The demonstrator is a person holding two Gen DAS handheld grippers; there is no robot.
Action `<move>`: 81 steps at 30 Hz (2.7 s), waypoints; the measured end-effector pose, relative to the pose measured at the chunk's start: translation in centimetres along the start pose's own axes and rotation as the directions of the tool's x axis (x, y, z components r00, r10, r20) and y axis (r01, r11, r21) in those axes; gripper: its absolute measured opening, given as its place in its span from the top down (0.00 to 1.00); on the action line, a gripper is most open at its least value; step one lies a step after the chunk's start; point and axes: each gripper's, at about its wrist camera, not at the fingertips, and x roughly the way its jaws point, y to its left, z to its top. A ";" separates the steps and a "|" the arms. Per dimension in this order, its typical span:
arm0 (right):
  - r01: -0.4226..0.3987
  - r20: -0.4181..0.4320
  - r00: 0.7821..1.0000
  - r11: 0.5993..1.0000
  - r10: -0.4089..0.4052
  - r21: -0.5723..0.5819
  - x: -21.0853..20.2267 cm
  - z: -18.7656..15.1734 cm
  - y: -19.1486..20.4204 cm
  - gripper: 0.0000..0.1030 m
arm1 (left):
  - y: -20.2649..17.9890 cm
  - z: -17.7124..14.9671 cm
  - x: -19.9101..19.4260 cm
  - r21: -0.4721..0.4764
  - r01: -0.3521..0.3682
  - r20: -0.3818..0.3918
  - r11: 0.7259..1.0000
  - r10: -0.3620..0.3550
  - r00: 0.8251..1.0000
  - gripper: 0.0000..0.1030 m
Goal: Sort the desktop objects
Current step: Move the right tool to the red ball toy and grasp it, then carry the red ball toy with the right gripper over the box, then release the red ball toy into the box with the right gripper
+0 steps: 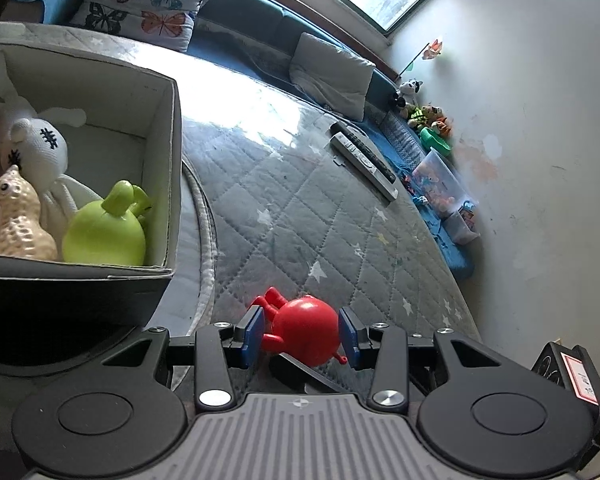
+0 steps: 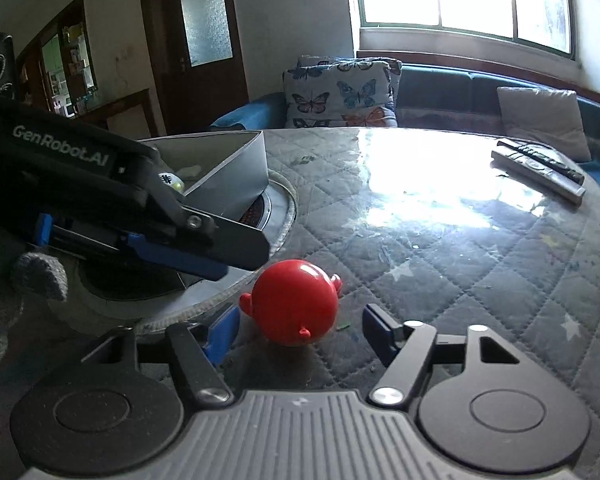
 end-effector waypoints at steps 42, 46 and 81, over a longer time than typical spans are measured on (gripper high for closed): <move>-0.134 0.131 0.977 0.966 0.165 -0.219 0.6 9.1 13.4 0.53 | 5.2 3.1 -12.9 -0.015 -0.018 0.258 1.000 0.021 0.966 0.62; -0.173 0.095 0.976 0.960 0.198 -0.222 3.8 10.6 14.7 0.53 | 8.1 4.5 -13.5 -0.070 -0.034 0.274 0.997 0.052 0.960 0.62; -0.162 0.049 0.983 0.964 0.176 -0.210 6.7 9.7 15.2 0.20 | 11.6 4.2 -14.5 -0.130 -0.166 0.286 0.978 0.197 0.938 0.62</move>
